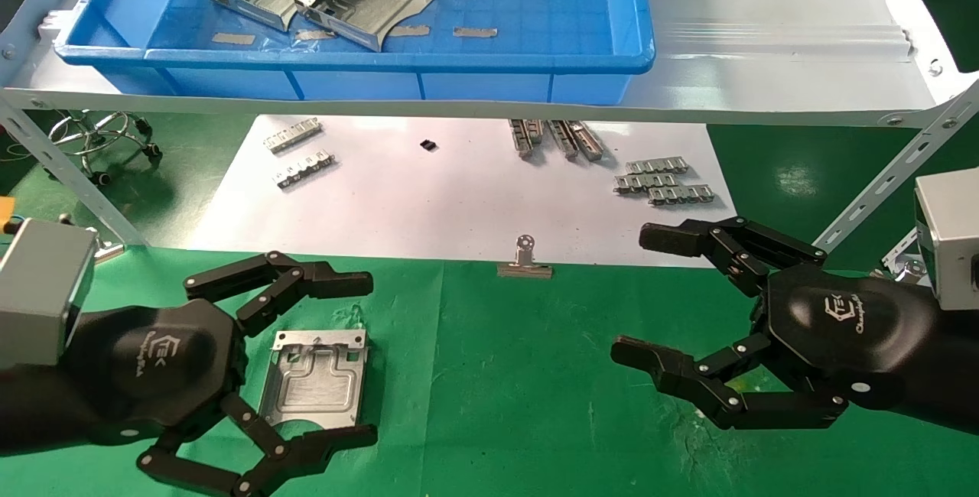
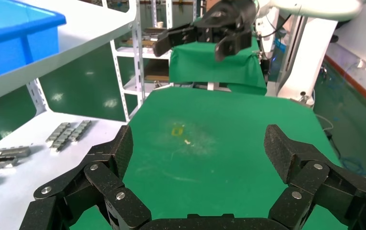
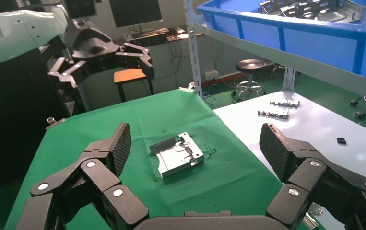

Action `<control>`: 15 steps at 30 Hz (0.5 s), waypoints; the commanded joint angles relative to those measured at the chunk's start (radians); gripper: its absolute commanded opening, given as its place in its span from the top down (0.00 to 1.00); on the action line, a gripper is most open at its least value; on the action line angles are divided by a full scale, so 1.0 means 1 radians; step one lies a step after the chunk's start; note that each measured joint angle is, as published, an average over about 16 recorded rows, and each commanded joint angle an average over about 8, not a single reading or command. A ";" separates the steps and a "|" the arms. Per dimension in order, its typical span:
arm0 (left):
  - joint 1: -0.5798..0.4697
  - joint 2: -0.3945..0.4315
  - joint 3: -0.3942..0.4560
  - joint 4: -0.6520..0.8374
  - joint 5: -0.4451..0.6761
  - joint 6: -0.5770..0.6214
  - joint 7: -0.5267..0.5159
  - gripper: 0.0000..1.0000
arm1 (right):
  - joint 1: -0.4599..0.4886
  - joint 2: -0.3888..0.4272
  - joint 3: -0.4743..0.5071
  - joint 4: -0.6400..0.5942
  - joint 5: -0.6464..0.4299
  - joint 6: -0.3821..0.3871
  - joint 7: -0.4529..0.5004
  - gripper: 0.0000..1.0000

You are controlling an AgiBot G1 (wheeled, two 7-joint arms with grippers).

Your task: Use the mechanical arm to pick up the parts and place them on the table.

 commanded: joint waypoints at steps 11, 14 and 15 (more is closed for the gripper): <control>0.103 -0.033 -0.150 -0.148 -0.004 -0.017 -0.120 0.00 | 0.000 0.000 0.000 0.000 0.000 0.000 0.000 0.00; 0.109 -0.036 -0.160 -0.156 -0.004 -0.019 -0.124 0.00 | 0.000 0.000 0.000 0.000 0.000 0.000 0.000 0.00; 0.109 -0.036 -0.159 -0.156 -0.004 -0.019 -0.123 0.00 | 0.000 0.000 0.000 0.000 0.000 0.000 0.000 0.00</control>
